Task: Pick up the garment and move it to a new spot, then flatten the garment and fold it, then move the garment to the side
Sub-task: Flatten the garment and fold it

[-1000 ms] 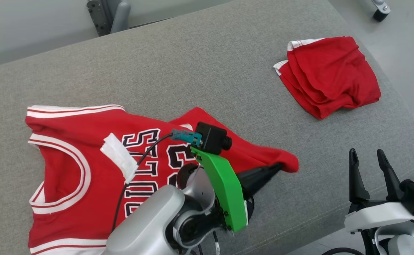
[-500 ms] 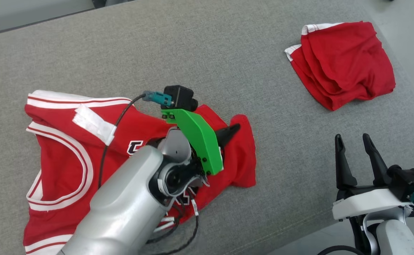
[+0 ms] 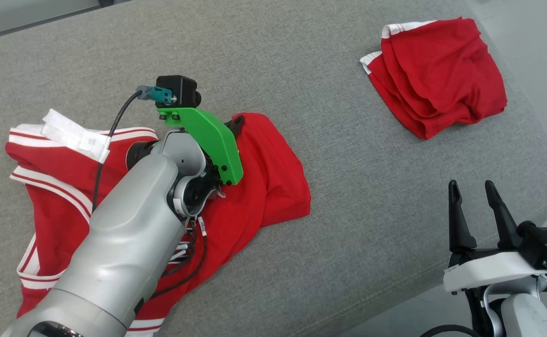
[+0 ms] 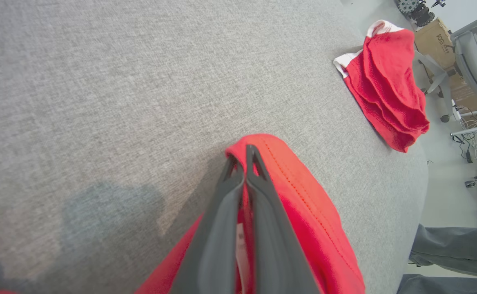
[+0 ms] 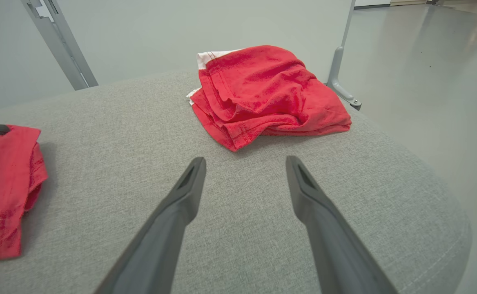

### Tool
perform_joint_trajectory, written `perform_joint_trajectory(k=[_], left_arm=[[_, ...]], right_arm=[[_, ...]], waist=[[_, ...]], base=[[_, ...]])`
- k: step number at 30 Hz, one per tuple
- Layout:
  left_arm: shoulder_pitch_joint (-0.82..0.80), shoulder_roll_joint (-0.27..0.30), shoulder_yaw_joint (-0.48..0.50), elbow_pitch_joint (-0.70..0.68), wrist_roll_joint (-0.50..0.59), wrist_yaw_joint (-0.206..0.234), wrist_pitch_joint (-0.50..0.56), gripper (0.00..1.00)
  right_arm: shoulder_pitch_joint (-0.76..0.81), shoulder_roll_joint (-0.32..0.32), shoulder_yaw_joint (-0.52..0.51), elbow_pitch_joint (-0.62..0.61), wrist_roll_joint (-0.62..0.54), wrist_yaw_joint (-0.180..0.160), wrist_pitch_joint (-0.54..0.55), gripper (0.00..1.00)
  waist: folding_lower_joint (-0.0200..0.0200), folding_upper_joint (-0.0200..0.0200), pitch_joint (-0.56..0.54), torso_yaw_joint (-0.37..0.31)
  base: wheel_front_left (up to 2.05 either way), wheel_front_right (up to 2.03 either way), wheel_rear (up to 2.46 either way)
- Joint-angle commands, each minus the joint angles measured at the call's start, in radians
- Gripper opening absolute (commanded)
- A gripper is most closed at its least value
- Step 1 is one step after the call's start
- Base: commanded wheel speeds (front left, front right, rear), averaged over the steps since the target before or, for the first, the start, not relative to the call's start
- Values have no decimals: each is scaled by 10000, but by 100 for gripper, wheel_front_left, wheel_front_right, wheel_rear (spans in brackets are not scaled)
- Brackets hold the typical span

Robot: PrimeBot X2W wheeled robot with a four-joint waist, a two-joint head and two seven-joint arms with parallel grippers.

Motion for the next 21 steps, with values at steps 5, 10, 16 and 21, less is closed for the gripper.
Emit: perform_joint_trajectory(k=[5, 10, 16, 21], left_arm=[[-392, 12, -226, 713, 514, -192, -457, 12], [-480, -109, -416, 1055, 938, -257, -1344, 100], [-197, 178, -631, 632, 1466, -166, -2142, 100], [835, 421, -1018, -1044, 1879, 199, -2827, 100]], right_arm=[[-55, -4, 23, 7, -41, -15, -30, 100], [43, -4, -63, -68, -126, -15, -30, 100], [295, -4, -245, -136, -270, -15, -30, 100], [514, -4, -397, -177, -403, -15, -30, 100]], waist=[[-1, 0, -80, 196], [-1, 0, -152, 411], [-1, 0, -304, 754], [-1, 0, -567, 1055]], base=[[0, 0, 0], [0, 0, 0], [0, 0, 0], [0, 0, 0]])
